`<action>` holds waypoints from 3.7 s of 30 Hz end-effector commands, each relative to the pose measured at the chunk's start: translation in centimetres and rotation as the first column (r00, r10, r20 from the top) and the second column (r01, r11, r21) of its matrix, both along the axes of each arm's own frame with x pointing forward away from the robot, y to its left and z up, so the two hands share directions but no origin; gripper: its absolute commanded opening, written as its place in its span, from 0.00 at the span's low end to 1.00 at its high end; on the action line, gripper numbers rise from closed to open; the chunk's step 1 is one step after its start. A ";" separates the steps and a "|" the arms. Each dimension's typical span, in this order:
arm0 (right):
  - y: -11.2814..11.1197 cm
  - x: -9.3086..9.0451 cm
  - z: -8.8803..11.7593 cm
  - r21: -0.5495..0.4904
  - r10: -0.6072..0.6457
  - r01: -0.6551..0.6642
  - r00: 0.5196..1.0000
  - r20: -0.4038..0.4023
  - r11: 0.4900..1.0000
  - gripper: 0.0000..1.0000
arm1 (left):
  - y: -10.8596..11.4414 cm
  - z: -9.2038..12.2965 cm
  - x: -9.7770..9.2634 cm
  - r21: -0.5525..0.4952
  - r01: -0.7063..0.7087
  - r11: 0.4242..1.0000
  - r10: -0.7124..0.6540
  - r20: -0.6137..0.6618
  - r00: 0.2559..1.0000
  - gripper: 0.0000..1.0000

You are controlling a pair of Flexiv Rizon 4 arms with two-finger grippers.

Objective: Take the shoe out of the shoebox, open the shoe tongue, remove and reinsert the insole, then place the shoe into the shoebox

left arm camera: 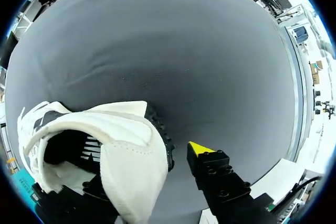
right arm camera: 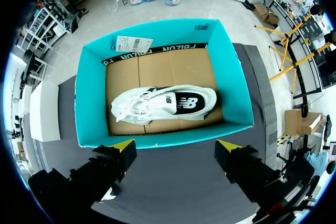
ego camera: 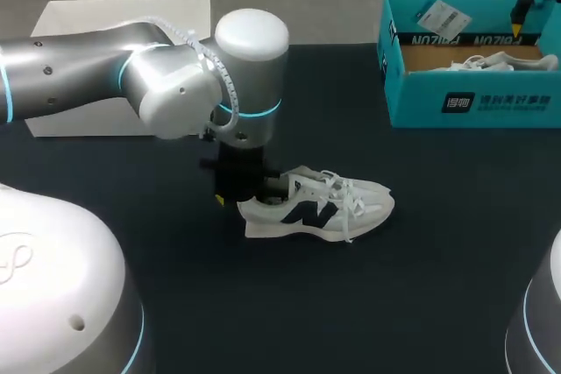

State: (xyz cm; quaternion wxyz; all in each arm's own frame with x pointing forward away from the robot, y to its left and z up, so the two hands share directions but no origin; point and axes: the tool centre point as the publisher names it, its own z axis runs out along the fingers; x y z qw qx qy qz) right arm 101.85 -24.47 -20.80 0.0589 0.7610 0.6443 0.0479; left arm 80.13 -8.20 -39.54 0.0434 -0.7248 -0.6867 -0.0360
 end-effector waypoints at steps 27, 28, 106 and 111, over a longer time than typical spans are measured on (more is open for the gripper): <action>0.0 -0.1 0.0 0.001 -0.001 0.001 1.000 0.002 1.000 1.00 | 5.2 12.2 2.2 -0.202 -0.553 0.808 0.507 -0.240 0.828 1.00; 0.0 -0.1 0.0 0.001 -0.001 0.001 1.000 0.002 1.000 1.00 | 5.2 12.2 2.2 -0.202 -0.553 0.808 0.507 -0.240 0.828 1.00; 0.0 -0.1 0.0 0.001 -0.001 0.001 1.000 0.002 1.000 1.00 | 10.1 10.2 -2.0 0.028 -0.980 -0.199 0.688 -0.708 -0.160 1.00; 0.0 -0.1 0.0 0.001 -0.001 0.001 1.000 0.002 1.000 1.00 | 10.0 9.1 -2.9 0.013 -0.983 -0.181 0.683 -0.718 -0.135 1.00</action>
